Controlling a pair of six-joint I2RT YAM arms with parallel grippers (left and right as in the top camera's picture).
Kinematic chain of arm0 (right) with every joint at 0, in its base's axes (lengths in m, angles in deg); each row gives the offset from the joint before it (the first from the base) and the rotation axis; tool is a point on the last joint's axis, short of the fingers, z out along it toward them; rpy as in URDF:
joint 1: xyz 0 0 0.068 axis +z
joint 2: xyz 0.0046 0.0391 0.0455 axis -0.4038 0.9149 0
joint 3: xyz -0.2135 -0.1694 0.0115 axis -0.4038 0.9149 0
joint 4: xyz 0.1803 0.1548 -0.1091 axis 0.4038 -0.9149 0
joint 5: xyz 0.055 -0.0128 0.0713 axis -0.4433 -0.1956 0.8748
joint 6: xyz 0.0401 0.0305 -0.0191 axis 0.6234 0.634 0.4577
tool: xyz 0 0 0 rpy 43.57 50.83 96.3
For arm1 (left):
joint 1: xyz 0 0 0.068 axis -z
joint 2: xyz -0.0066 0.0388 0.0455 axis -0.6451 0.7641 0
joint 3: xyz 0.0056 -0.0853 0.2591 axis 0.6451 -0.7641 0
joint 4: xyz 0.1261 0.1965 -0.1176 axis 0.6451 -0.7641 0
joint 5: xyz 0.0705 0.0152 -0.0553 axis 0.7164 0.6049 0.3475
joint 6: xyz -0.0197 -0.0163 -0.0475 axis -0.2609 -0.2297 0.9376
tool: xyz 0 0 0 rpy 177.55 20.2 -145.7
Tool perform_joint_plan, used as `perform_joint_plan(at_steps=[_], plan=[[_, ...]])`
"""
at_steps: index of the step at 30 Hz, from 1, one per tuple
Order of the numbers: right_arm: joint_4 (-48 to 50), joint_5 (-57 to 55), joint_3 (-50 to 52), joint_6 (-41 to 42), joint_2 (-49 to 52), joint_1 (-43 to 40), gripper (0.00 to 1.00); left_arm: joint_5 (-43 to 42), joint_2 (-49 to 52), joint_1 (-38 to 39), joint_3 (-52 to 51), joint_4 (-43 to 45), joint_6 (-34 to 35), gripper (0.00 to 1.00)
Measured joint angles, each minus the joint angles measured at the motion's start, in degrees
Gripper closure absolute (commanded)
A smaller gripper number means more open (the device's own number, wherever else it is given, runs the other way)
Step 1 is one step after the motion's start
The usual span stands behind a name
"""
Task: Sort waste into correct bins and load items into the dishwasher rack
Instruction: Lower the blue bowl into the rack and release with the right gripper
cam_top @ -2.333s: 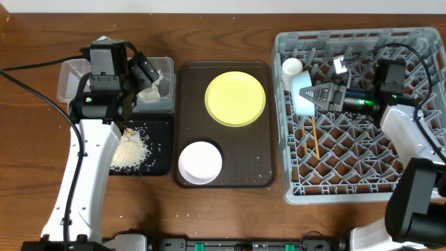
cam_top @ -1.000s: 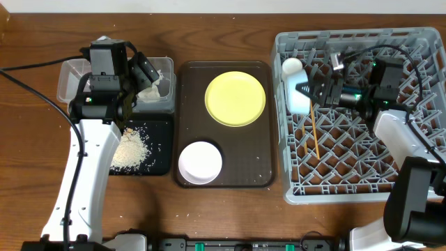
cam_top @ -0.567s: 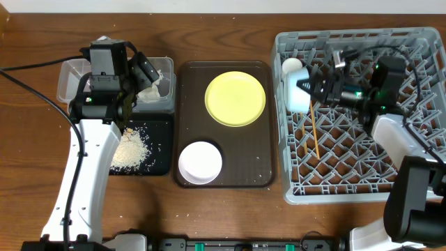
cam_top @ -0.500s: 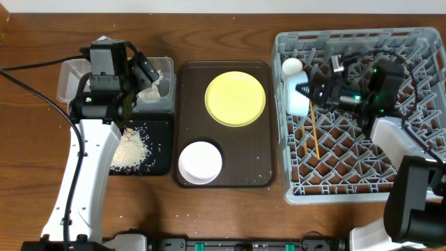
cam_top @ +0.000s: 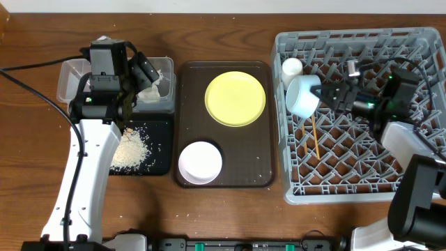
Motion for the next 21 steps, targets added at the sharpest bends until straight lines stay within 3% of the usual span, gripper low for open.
perform_joint_plan(at_steps=[8, 14, 21], plan=[[0.07, -0.15, 0.07, -1.20, 0.00, -4.02, 0.53, 0.00, 0.00, 0.00, 0.00, 0.00, 0.00, 0.05], [0.11, -1.81, 0.07, -1.18, 0.00, -5.68, 0.63, 0.00, 0.00, 0.00, 0.00, 0.00, 0.00, 0.05], [-0.85, -4.55, -1.33, -0.72, 0.02, -6.43, 0.66, 0.00, 0.00, 0.00, 0.00, 0.00, 0.00, 0.05]])
